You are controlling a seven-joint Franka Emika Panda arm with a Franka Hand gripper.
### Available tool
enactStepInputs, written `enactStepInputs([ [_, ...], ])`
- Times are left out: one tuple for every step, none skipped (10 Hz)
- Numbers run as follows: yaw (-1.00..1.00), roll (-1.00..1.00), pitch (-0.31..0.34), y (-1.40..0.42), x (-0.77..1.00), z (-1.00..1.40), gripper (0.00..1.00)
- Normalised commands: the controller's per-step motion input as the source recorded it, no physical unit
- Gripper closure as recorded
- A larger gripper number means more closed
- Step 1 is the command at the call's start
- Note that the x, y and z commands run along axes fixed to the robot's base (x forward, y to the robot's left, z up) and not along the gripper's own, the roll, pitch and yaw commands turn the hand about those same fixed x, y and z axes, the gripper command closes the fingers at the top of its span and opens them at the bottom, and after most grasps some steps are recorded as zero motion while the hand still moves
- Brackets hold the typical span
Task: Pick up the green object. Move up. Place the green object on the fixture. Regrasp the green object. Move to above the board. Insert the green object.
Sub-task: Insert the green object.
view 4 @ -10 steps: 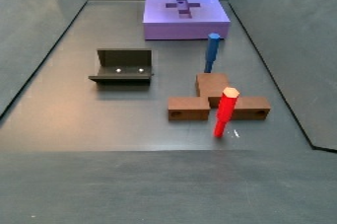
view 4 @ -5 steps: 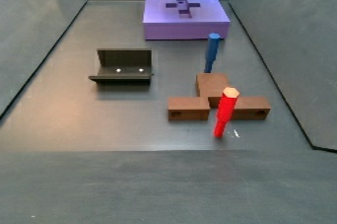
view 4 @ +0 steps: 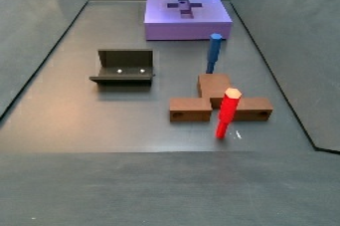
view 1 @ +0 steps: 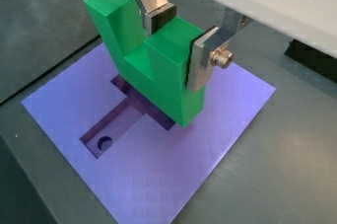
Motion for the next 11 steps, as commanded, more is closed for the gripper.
enactStepInputs([
  [0.05, -0.01, -0.093, 0.00, -0.07, -0.12, 1.00],
  [0.01, -0.13, -0.089, 0.03, -0.18, -0.15, 1.00],
  [0.01, -0.16, -0.104, 0.06, -0.18, -0.19, 1.00],
  [0.02, -0.23, -0.117, 0.05, -0.15, -0.20, 1.00],
  [0.05, -0.29, -0.129, 0.04, 0.00, -0.18, 1.00],
  [0.06, -0.28, -0.137, 0.04, 0.00, -0.17, 1.00],
  [0.07, -0.22, -0.119, 0.00, -0.04, -0.10, 1.00],
  [0.05, -0.17, -0.100, 0.00, -0.12, -0.04, 1.00],
  [0.00, -0.11, -0.100, 0.00, -0.22, 0.00, 1.00],
  [0.00, -0.10, -0.084, 0.00, -0.30, 0.00, 1.00],
  [0.00, -0.08, -0.086, 0.00, -0.30, 0.01, 1.00],
])
